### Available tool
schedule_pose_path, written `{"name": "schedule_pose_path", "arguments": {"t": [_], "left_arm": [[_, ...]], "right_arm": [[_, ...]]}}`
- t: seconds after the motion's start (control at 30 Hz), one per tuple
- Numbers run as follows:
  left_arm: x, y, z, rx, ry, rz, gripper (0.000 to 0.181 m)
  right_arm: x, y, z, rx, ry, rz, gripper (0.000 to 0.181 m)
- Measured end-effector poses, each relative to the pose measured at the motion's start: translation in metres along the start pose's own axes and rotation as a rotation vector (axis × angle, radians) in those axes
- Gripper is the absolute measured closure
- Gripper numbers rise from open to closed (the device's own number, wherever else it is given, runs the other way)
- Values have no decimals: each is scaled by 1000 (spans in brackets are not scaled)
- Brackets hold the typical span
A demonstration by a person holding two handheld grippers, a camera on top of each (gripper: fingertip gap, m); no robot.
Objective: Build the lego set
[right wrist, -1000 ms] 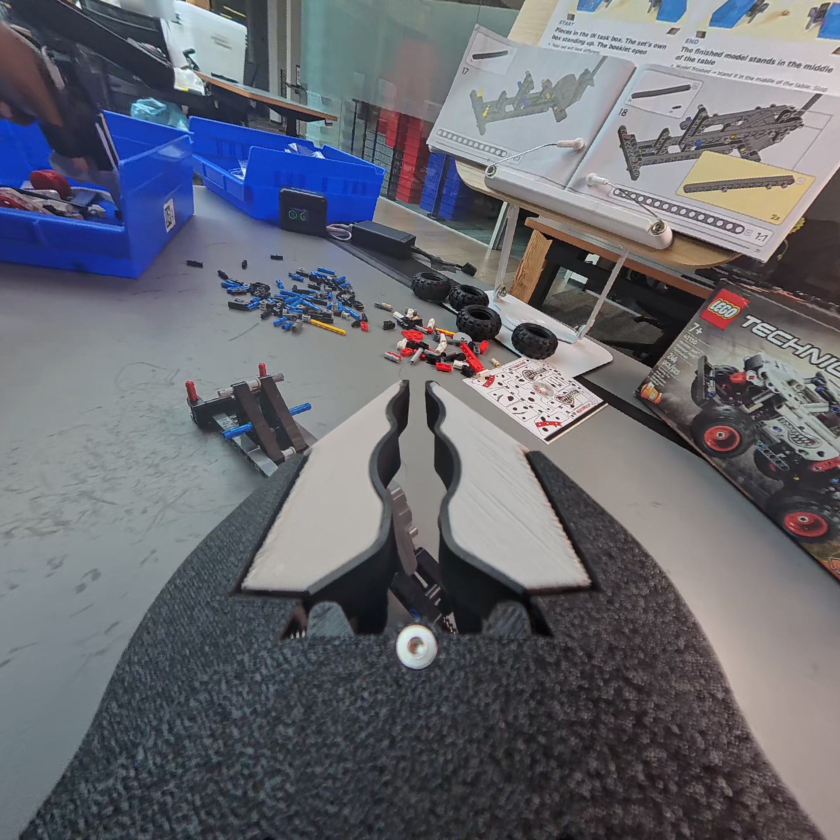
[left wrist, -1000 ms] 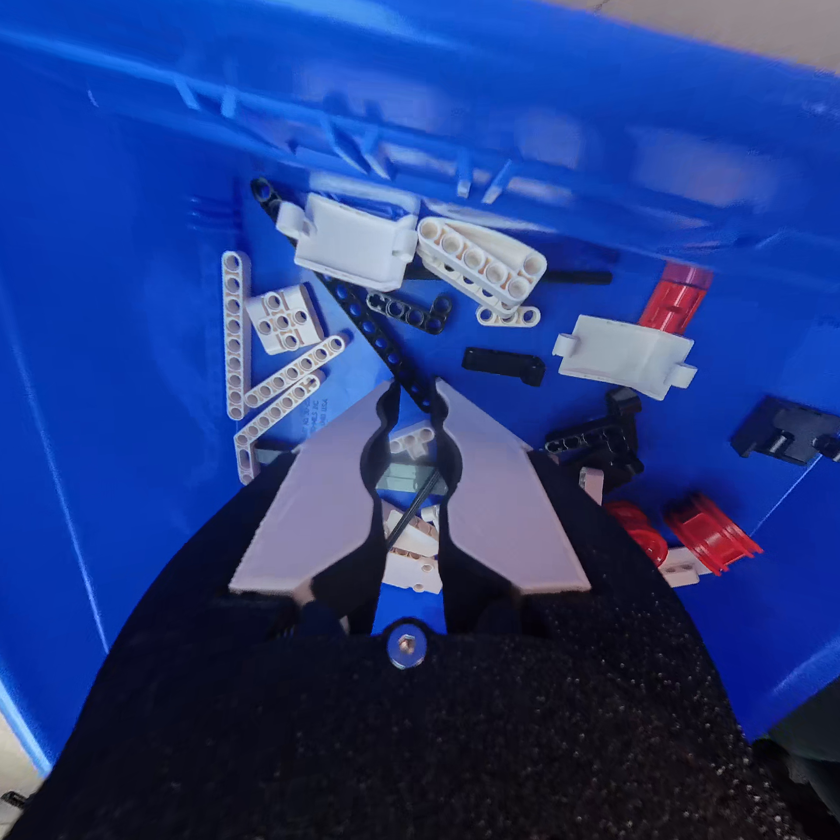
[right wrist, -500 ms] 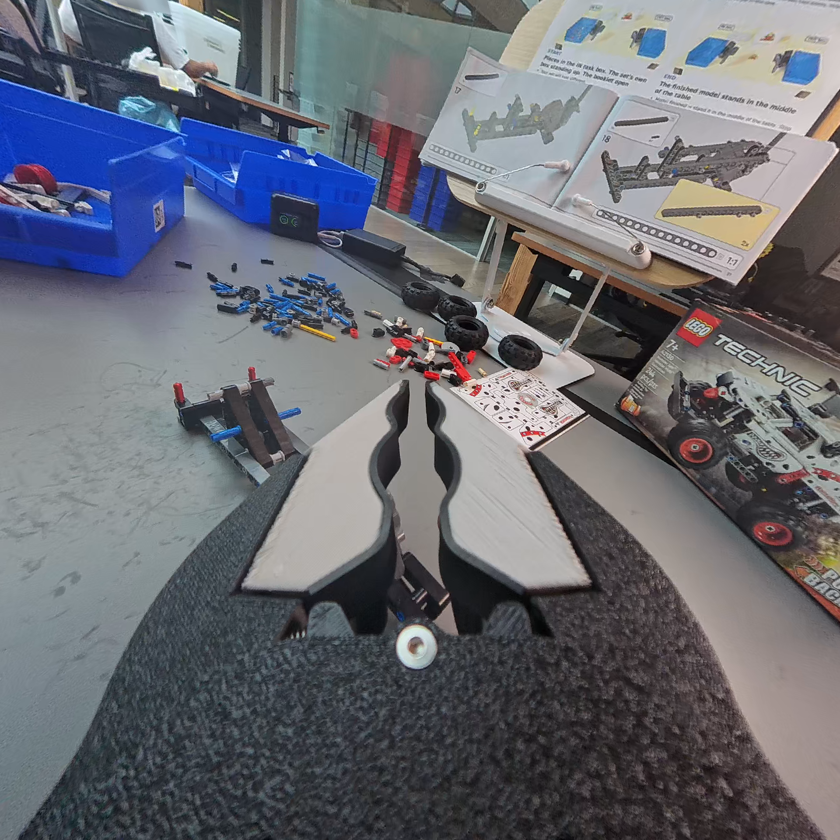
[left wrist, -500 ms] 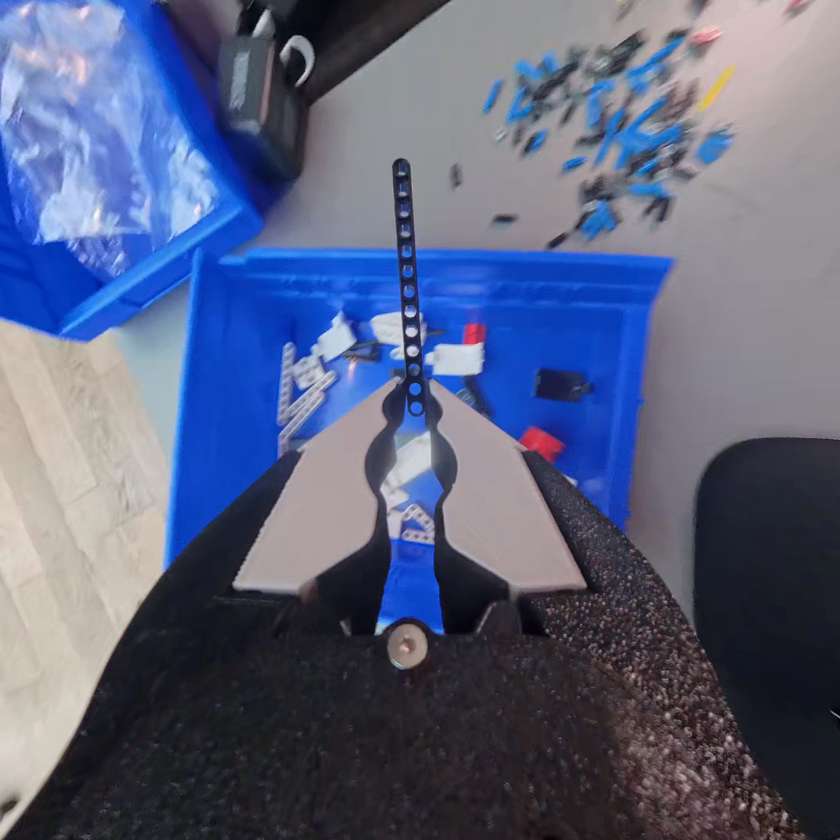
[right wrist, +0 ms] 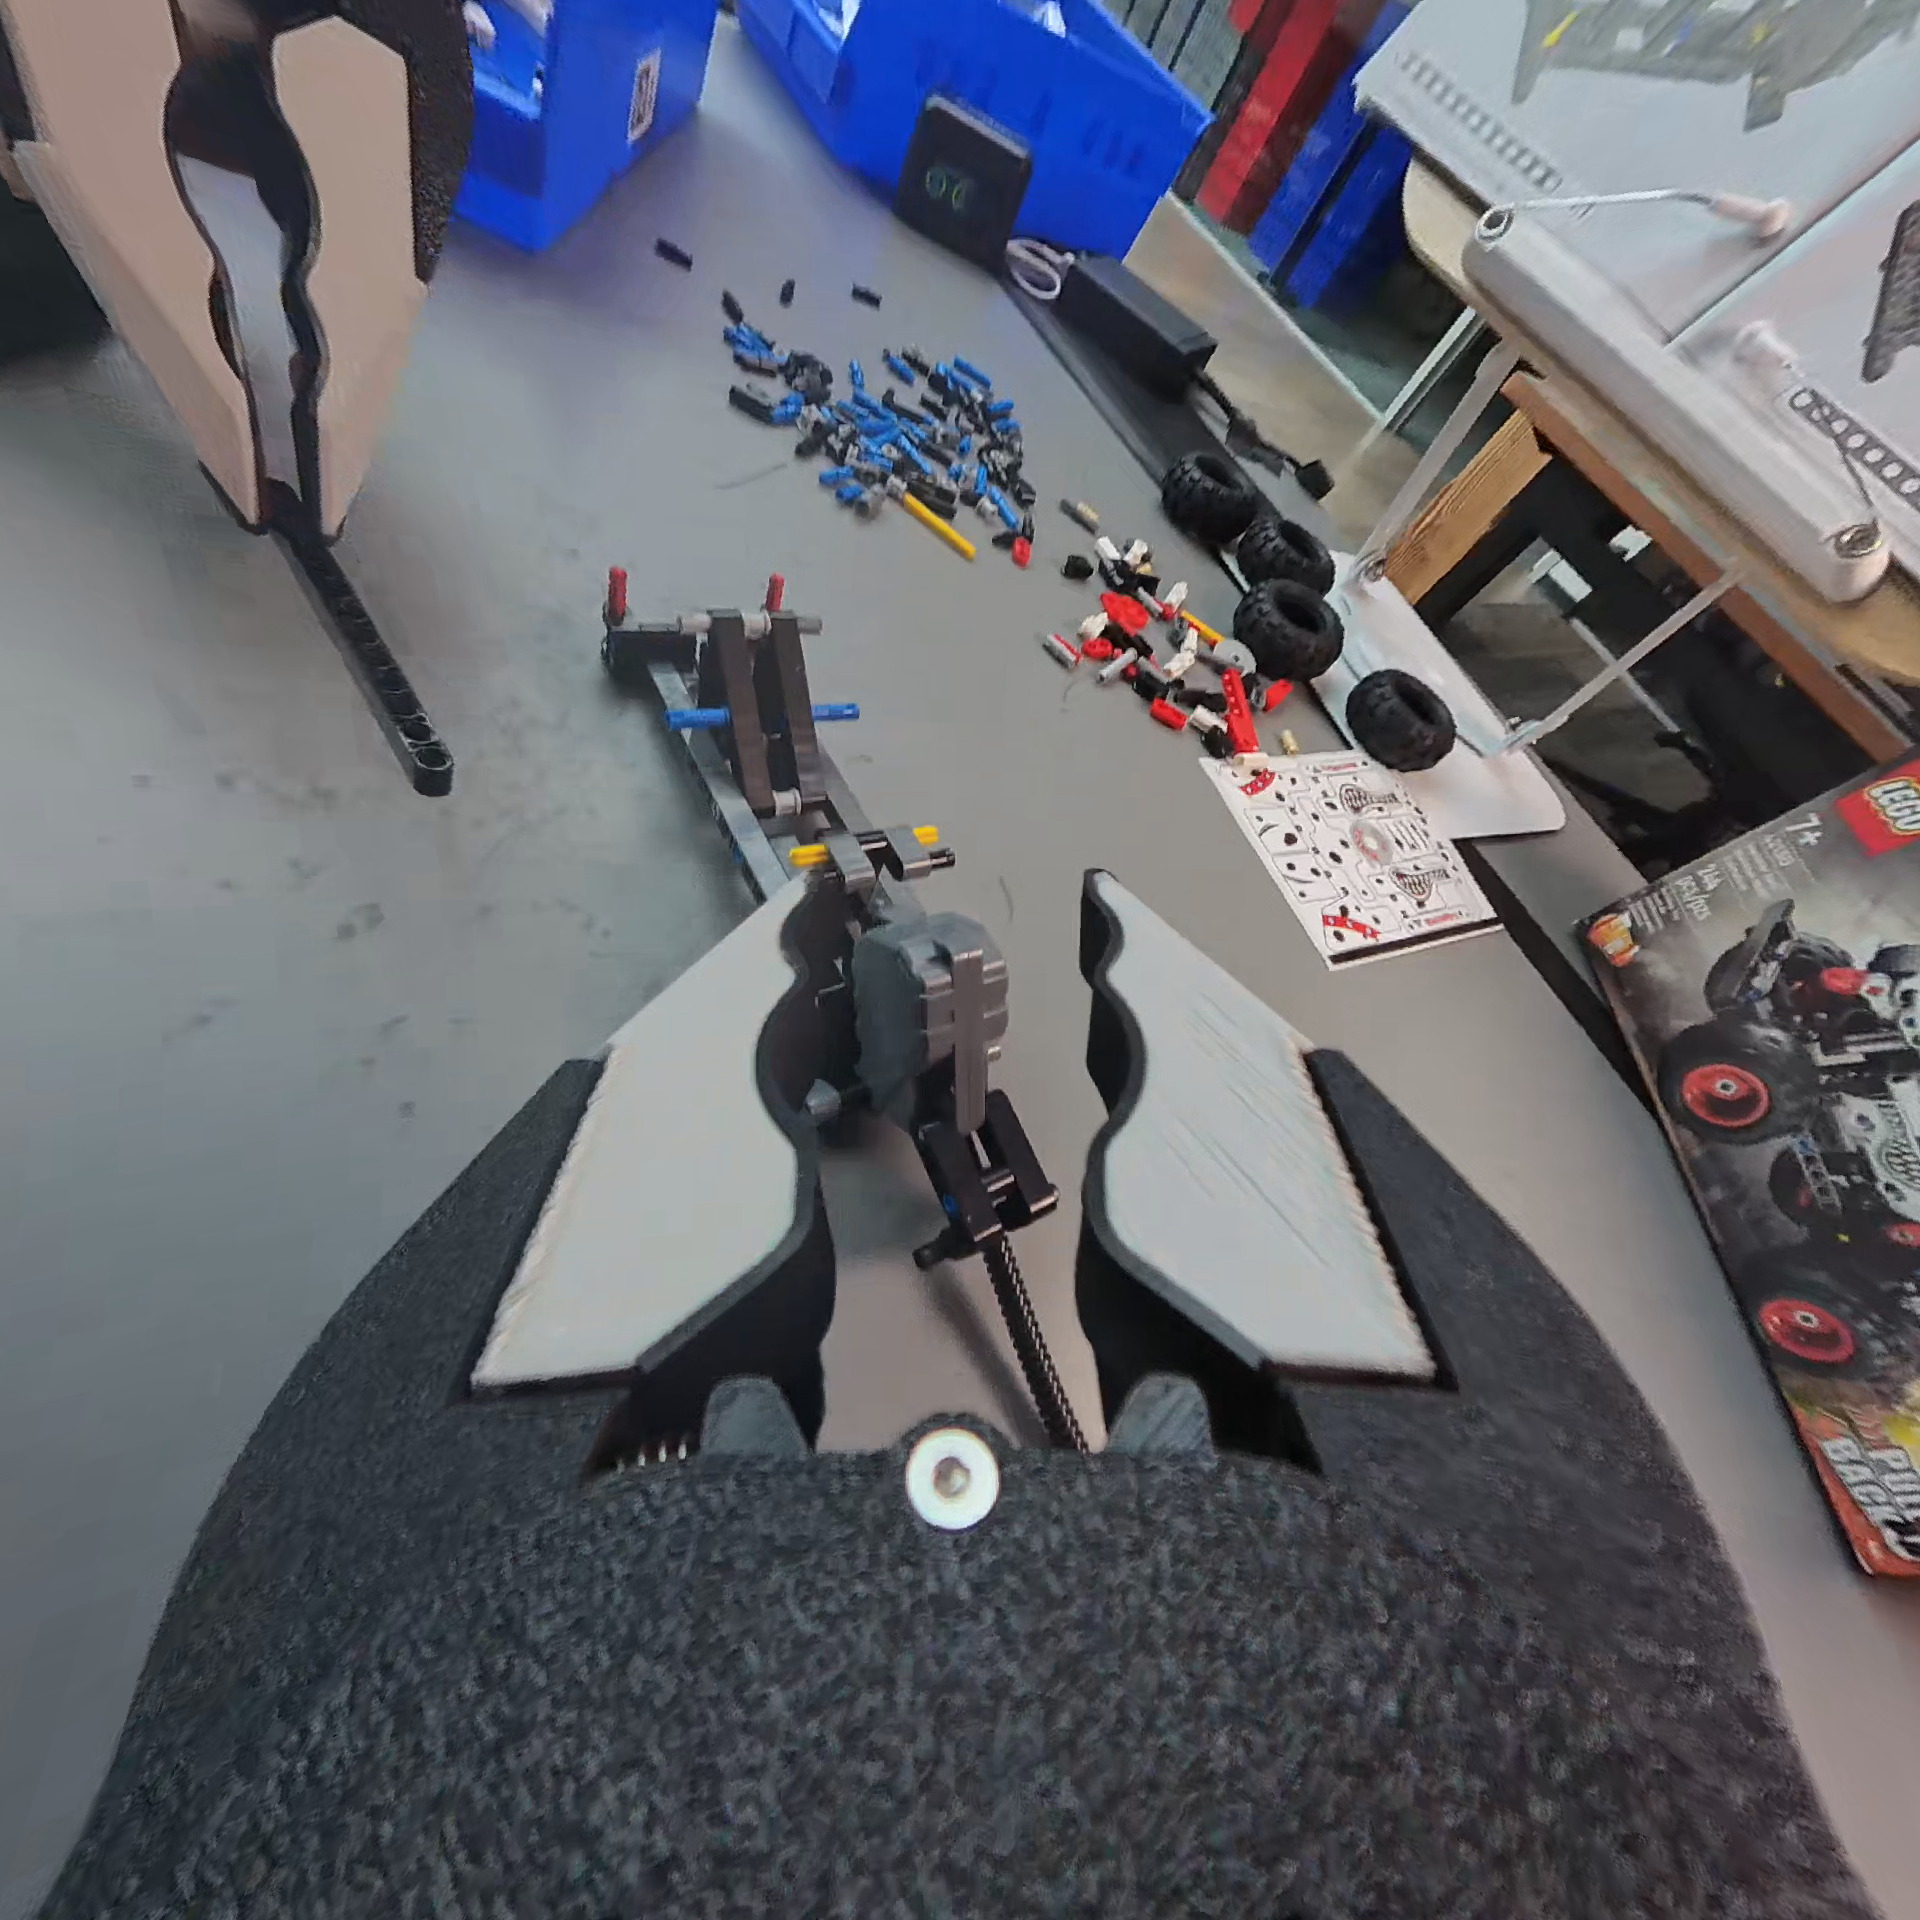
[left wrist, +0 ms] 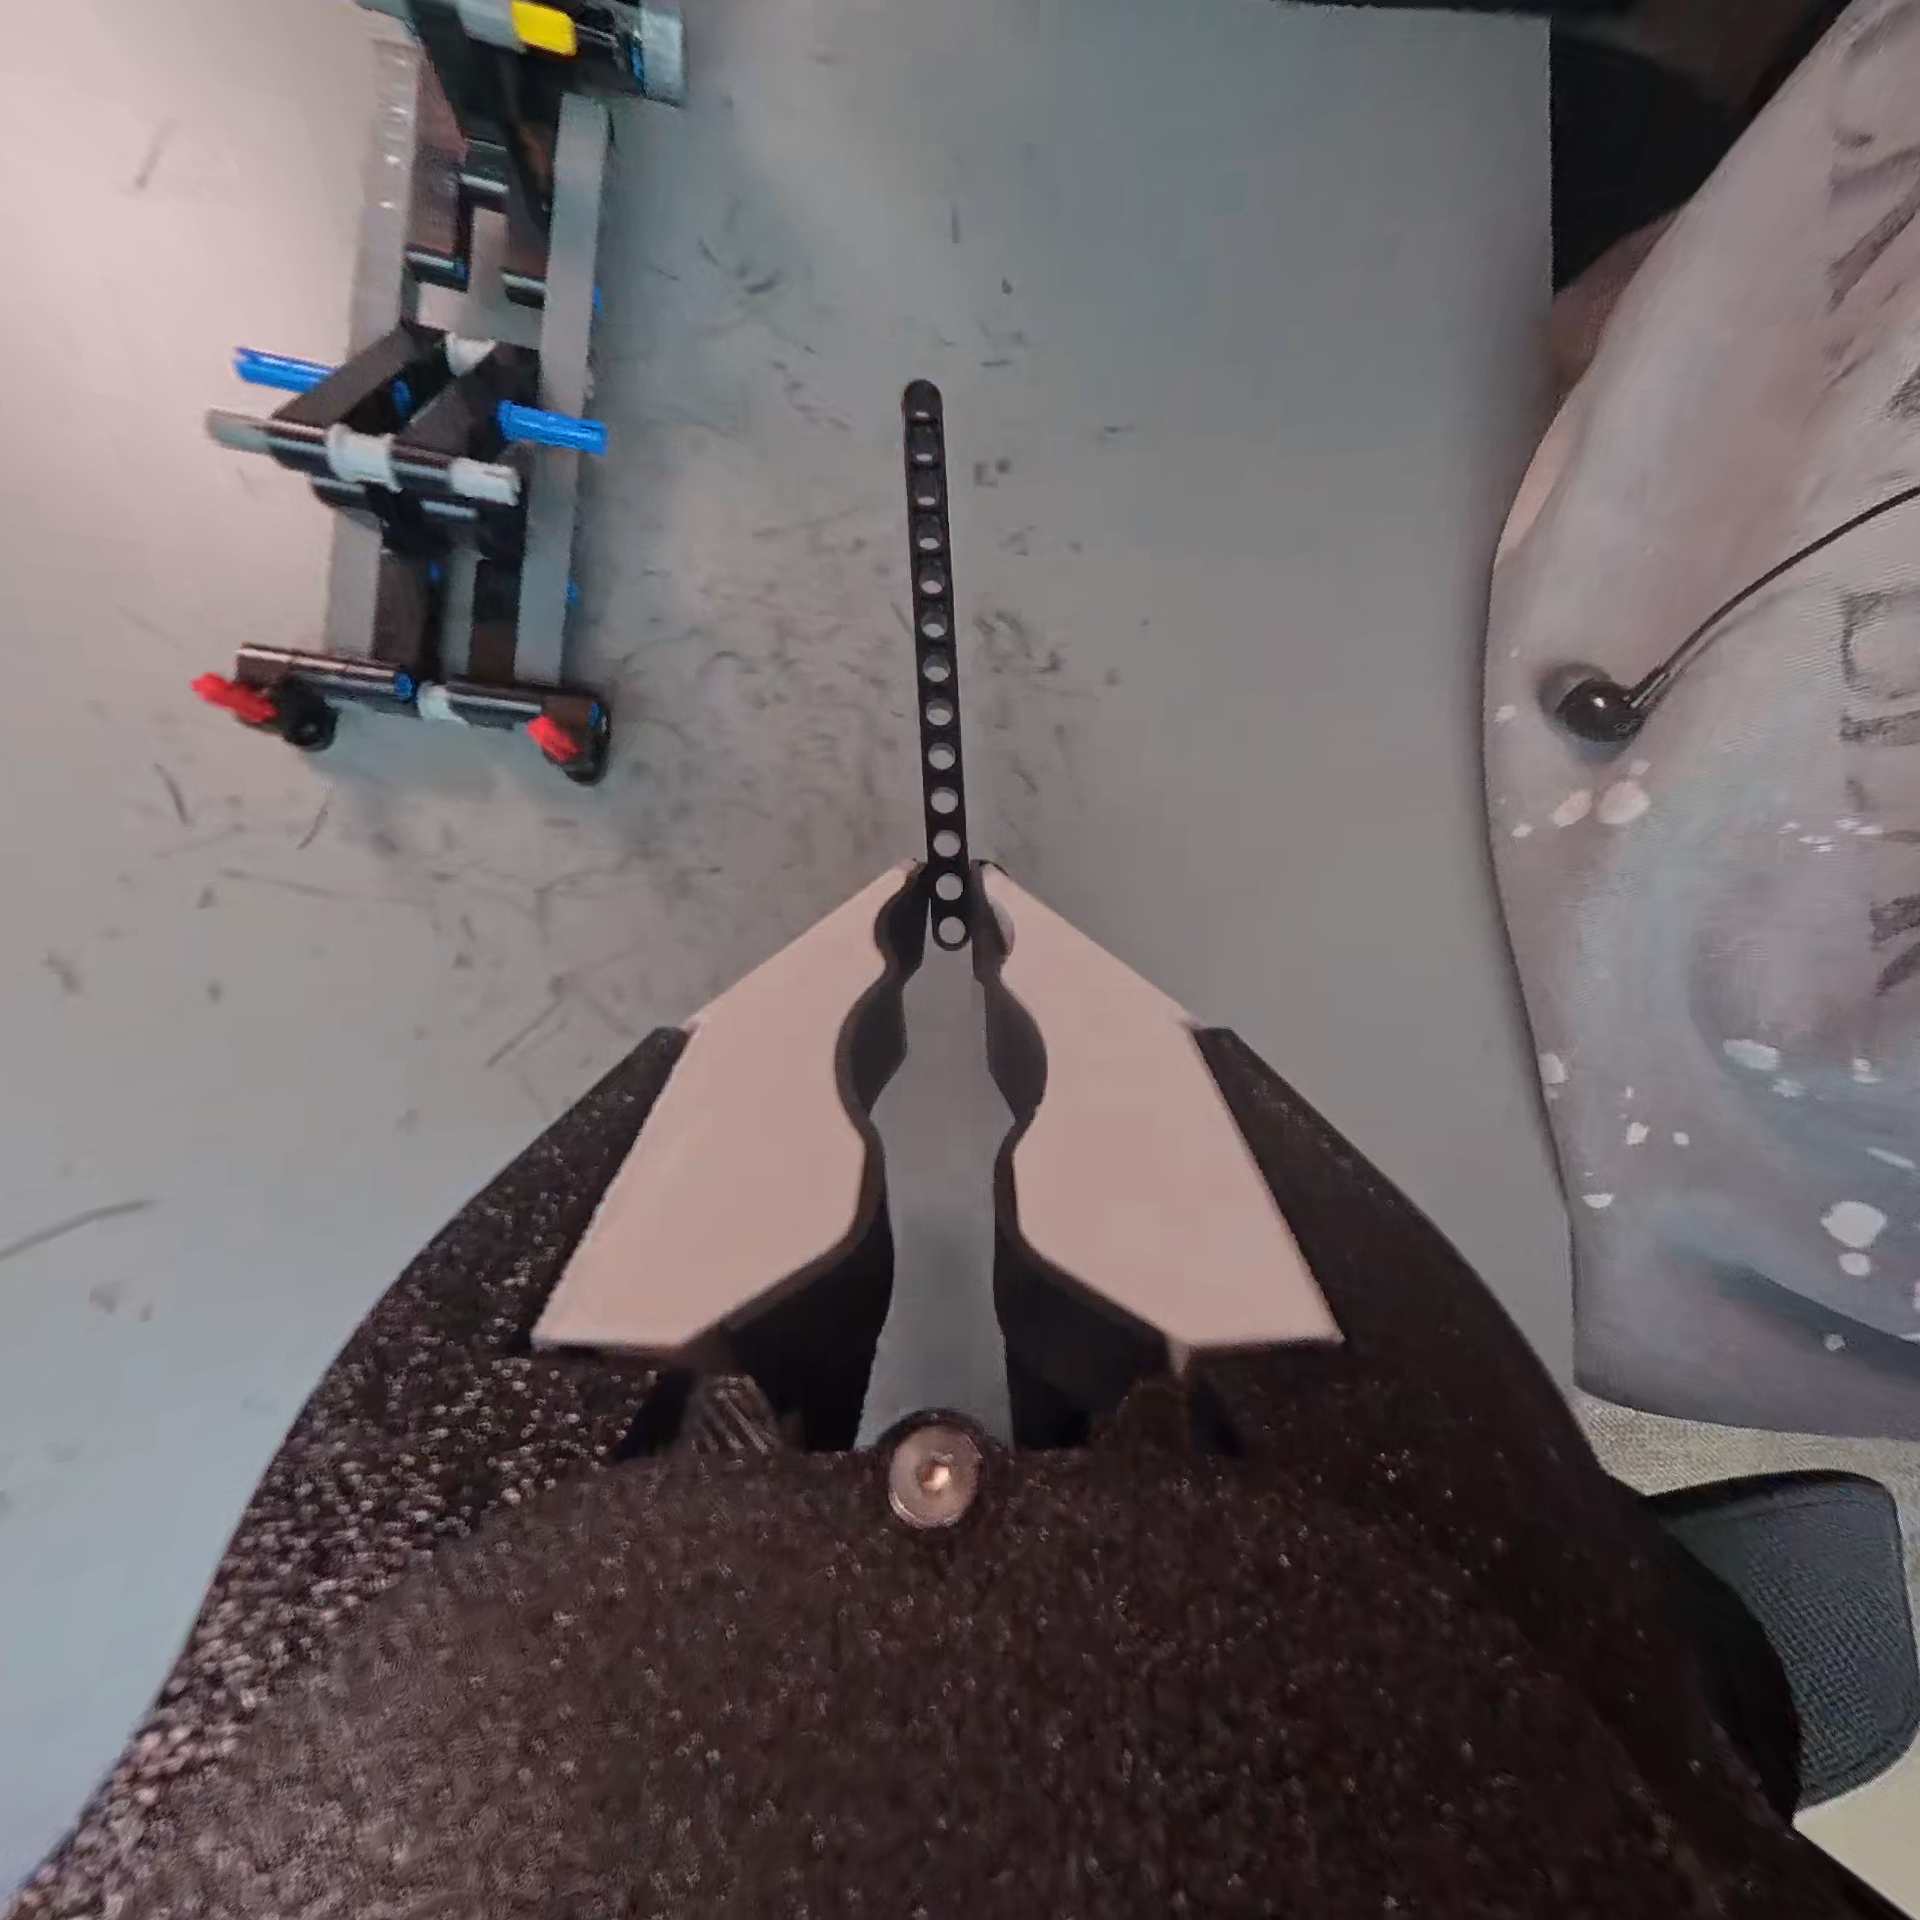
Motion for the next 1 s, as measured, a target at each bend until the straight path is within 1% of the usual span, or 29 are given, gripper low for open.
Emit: {"name": "schedule_pose_path", "arguments": {"t": [0.07, 0.1, 0.2, 0.3, 0.37, 0.4, 0.47, 0.5, 0.57, 0.63, 0.67, 0.77, 0.83, 0.87, 0.93, 1.0], "left_arm": [[2, 12, 1, -32, 25, 14, 172], [3, 16, 2, -43, 36, 20, 172], [1, 23, 13, -25, 55, 42, 170], [7, 13, 25, -18, 37, -17, 152], [16, -1, 37, -5, -5, -114, 146], [22, -7, 46, 20, -40, -174, 142], [31, -11, 67, 77, -114, -247, 136], [31, -7, 75, 91, -138, -243, 130], [29, 5, 87, 104, -152, -208, 125], [29, 17, 91, 66, -159, -186, 125], [31, 22, 90, 33, -167, -183, 128], [37, 34, 76, -65, -176, -171, 144], [37, 41, 67, -53, -136, -129, 147], [37, 44, 63, -41, -118, -119, 149], [40, 45, 53, -50, -100, -130, 150], [41, 42, 46, -56, -88, -151, 151]], "right_arm": [[-7, 0, 3, 37, 11, 71, 126], [-9, 1, 2, 35, 5, 98, 125], [-16, 8, 1, 61, -23, 210, 121], [-22, 21, -1, 103, -79, 336, 115], [-28, 29, -3, 167, -113, 427, 115], [-31, 32, -4, 211, -145, 469, 119], [-34, 37, -6, 322, -239, 522, 130], [-33, 40, -9, 370, -295, 532, 131], [-31, 44, -14, 489, -435, 556, 135], [-31, 48, -22, 587, -606, 588, 137], [-31, 52, -27, 614, -691, 614, 137], [-30, 64, -42, 637, -948, 674, 136], [-28, 73, -48, 605, -1086, 697, 133], [-28, 76, -50, 587, -1123, 704, 131], [-28, 78, -50, 558, -1131, 690, 127], [-24, 73, -56, 475, -1100, 663, 117]]}}
Point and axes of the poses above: each gripper's, where its closed fingertips meet, y out along the fingers, x out of its top, z = x × y across the jaws, the point moved 5 cm from there along -y, back along the fingers, and after that the axes turned 9 degrees about x, right-handed, at the moved point
